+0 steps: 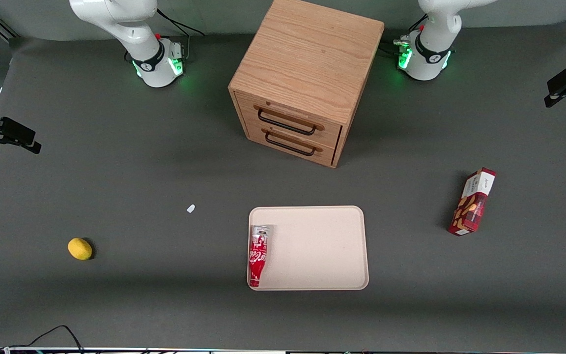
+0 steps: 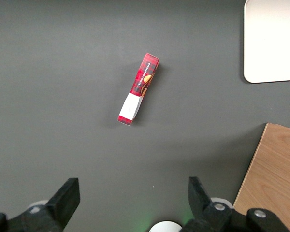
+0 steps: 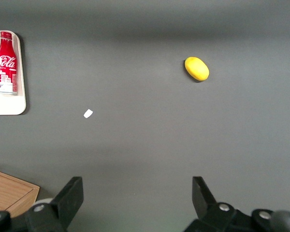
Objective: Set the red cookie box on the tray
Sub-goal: 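Move the left gripper down over the red plaid cookie box, then close the left gripper on the cookie box's end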
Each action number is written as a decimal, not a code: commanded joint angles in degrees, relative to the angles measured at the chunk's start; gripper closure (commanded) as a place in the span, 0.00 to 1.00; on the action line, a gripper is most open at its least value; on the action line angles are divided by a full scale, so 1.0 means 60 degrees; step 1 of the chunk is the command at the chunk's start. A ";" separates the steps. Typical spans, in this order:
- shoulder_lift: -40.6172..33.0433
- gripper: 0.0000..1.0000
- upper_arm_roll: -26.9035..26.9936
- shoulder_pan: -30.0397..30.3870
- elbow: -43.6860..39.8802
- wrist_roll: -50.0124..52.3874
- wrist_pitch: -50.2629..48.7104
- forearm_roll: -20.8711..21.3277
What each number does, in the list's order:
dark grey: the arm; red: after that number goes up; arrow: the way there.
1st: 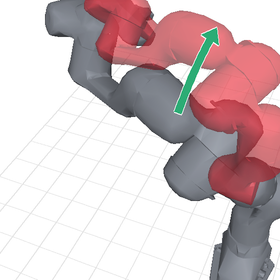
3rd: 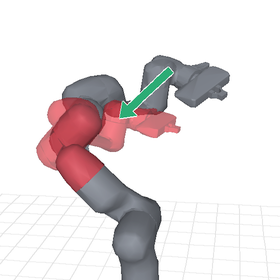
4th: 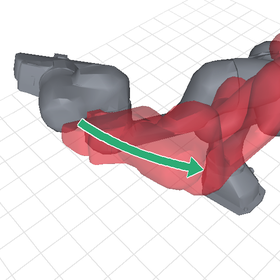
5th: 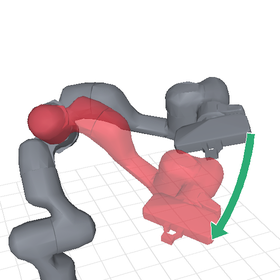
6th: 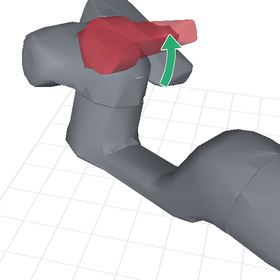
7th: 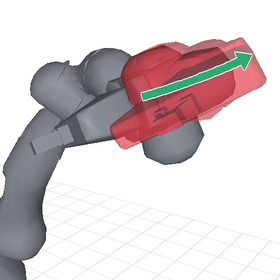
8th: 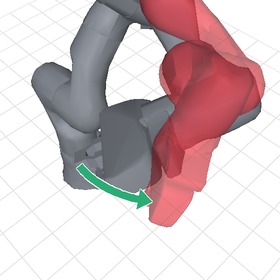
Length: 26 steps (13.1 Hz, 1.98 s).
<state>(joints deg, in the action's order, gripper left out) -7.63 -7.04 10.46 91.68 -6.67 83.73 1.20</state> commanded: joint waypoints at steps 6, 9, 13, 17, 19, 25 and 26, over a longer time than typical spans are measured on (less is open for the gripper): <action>0.0609 0.00 -0.0130 0.0014 0.0727 0.0013 0.0717 0.0004; 0.1313 0.00 -0.0130 -0.0015 0.2000 -0.0935 0.2707 0.0311; 0.2557 0.00 -0.0101 -0.0001 0.3350 -0.1832 0.5565 0.0795; 0.4066 0.00 -0.0028 -0.0001 0.3806 -0.2401 0.7514 0.0795; 0.4594 0.00 0.0088 -0.0001 0.3952 -0.2624 0.8219 0.0781; 0.4919 0.70 0.0177 -0.0015 0.4202 -0.2624 0.8720 0.0693; 0.4919 0.83 0.0177 -0.0015 0.4202 -0.2624 0.8706 0.0693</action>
<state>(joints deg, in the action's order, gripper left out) 22.93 -6.31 10.52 115.87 -21.56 135.48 5.36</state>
